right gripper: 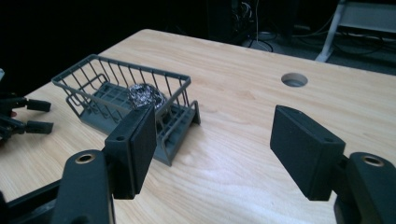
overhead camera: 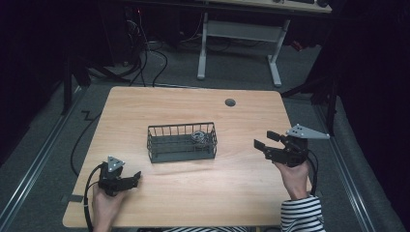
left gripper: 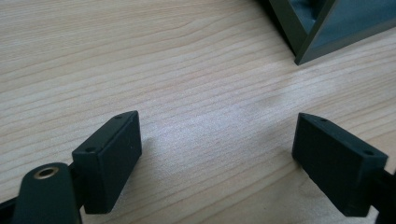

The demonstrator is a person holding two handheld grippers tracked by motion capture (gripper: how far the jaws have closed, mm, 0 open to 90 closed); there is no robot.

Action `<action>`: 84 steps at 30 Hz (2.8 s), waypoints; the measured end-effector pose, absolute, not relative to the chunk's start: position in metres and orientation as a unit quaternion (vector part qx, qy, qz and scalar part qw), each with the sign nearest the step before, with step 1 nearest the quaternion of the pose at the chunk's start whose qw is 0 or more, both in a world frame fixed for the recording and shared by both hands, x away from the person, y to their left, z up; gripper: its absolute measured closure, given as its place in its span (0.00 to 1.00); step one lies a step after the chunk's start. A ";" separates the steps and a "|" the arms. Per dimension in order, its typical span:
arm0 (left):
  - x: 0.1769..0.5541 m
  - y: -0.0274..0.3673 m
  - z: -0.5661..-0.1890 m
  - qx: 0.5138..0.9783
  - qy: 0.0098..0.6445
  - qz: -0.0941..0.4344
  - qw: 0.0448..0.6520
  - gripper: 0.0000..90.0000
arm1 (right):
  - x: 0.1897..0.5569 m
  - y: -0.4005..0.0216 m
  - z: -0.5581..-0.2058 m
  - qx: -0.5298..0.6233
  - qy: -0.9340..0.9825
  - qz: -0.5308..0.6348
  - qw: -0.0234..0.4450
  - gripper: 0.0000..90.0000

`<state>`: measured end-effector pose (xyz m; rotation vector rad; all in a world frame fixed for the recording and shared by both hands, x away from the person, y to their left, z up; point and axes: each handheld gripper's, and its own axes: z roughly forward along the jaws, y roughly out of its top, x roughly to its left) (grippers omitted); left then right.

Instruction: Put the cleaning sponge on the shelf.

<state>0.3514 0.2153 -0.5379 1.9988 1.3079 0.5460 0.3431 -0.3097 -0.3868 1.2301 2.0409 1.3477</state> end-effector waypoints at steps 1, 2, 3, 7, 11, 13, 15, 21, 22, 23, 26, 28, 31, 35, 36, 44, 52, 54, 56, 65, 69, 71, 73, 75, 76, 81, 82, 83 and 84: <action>0.351 0.215 -0.538 0.768 0.502 0.210 0.339 0.18 | 0.342 -0.311 -0.388 0.441 0.729 0.484 0.200 0.36; 0.351 0.215 -0.538 0.767 0.502 0.210 0.339 0.18 | 0.340 -0.312 -0.389 0.442 0.728 0.485 0.200 0.36; 0.351 0.215 -0.538 0.768 0.502 0.210 0.339 0.18 | 0.338 -0.313 -0.391 0.442 0.727 0.486 0.201 0.36; 0.351 0.215 -0.538 0.767 0.502 0.210 0.339 0.18 | 0.334 -0.316 -0.395 0.446 0.723 0.486 0.204 0.35; 0.351 0.215 -0.538 0.768 0.502 0.210 0.339 0.18 | 0.328 -0.321 -0.402 0.449 0.717 0.492 0.206 0.35; 0.351 0.215 -0.538 0.768 0.502 0.210 0.339 0.18 | 0.326 -0.322 -0.405 0.449 0.714 0.495 0.208 0.35; 0.351 0.215 -0.538 0.767 0.502 0.210 0.339 0.18 | 0.325 -0.323 -0.406 0.450 0.713 0.497 0.208 0.35; 0.351 0.215 -0.538 0.767 0.503 0.210 0.339 0.18 | 0.322 -0.327 -0.416 0.451 0.702 0.511 0.208 0.34; 0.351 0.215 -0.538 0.767 0.503 0.210 0.339 0.18 | 0.321 -0.327 -0.421 0.454 0.702 0.510 0.205 0.34; 0.351 0.215 -0.538 0.767 0.503 0.210 0.339 0.18 | 0.321 -0.327 -0.423 0.456 0.702 0.509 0.204 0.35; 0.351 0.215 -0.538 0.767 0.503 0.210 0.339 0.18 | 0.321 -0.327 -0.431 0.459 0.701 0.507 0.200 0.34; 0.351 0.215 -0.538 0.767 0.503 0.210 0.339 0.18 | 0.321 -0.328 -0.436 0.461 0.701 0.507 0.197 0.34; 0.351 0.215 -0.538 0.767 0.503 0.210 0.338 0.18 | 0.321 -0.327 -0.440 0.463 0.701 0.505 0.196 0.34; 0.351 0.215 -0.538 0.767 0.503 0.210 0.339 0.18 | 0.320 -0.326 -0.449 0.471 0.703 0.497 0.191 0.34; 0.351 0.215 -0.538 0.767 0.503 0.210 0.339 0.18 | 0.320 -0.326 -0.450 0.471 0.704 0.496 0.191 0.34; 0.351 0.215 -0.538 0.767 0.503 0.210 0.339 0.18 | 0.321 -0.321 -0.465 0.475 0.712 0.481 0.188 0.34; 0.351 0.215 -0.538 0.767 0.503 0.210 0.339 0.18 | 0.321 -0.317 -0.481 0.484 0.718 0.467 0.182 0.34; 0.351 0.215 -0.538 0.767 0.503 0.210 0.339 0.18 | 0.322 -0.316 -0.485 0.485 0.720 0.462 0.181 0.34; 0.351 0.215 -0.538 0.767 0.503 0.210 0.338 0.18 | 0.322 -0.315 -0.488 0.487 0.722 0.457 0.181 0.34; 0.351 0.215 -0.538 0.767 0.503 0.210 0.339 0.18 | 0.327 -0.308 -0.506 0.491 0.737 0.427 0.185 0.35; 0.351 0.215 -0.538 0.767 0.503 0.210 0.339 0.18 | 0.327 -0.304 -0.510 0.490 0.746 0.409 0.191 0.35; 0.351 0.215 -0.538 0.767 0.503 0.210 0.339 0.18 | 0.328 -0.303 -0.511 0.490 0.747 0.407 0.191 0.35; 0.351 0.215 -0.538 0.767 0.503 0.210 0.339 0.18 | 0.328 -0.302 -0.514 0.490 0.749 0.403 0.190 0.35; 0.351 0.215 -0.538 0.767 0.503 0.210 0.339 0.18 | 0.328 -0.299 -0.516 0.490 0.751 0.402 0.187 0.35; 0.351 0.215 -0.538 0.767 0.503 0.210 0.339 0.18 | 0.328 -0.298 -0.517 0.489 0.752 0.401 0.187 0.35; 0.351 0.215 -0.538 0.767 0.503 0.210 0.338 0.18 | 0.328 -0.293 -0.519 0.482 0.760 0.394 0.188 0.35; 0.351 0.215 -0.538 0.767 0.503 0.210 0.338 0.18 | 0.328 -0.290 -0.520 0.482 0.762 0.389 0.188 0.35; 0.351 0.215 -0.538 0.767 0.503 0.210 0.338 0.18 | 0.328 -0.290 -0.520 0.480 0.764 0.388 0.188 0.35; 0.351 0.215 -0.538 0.767 0.503 0.210 0.338 0.18 | 0.328 -0.289 -0.521 0.479 0.765 0.386 0.189 0.35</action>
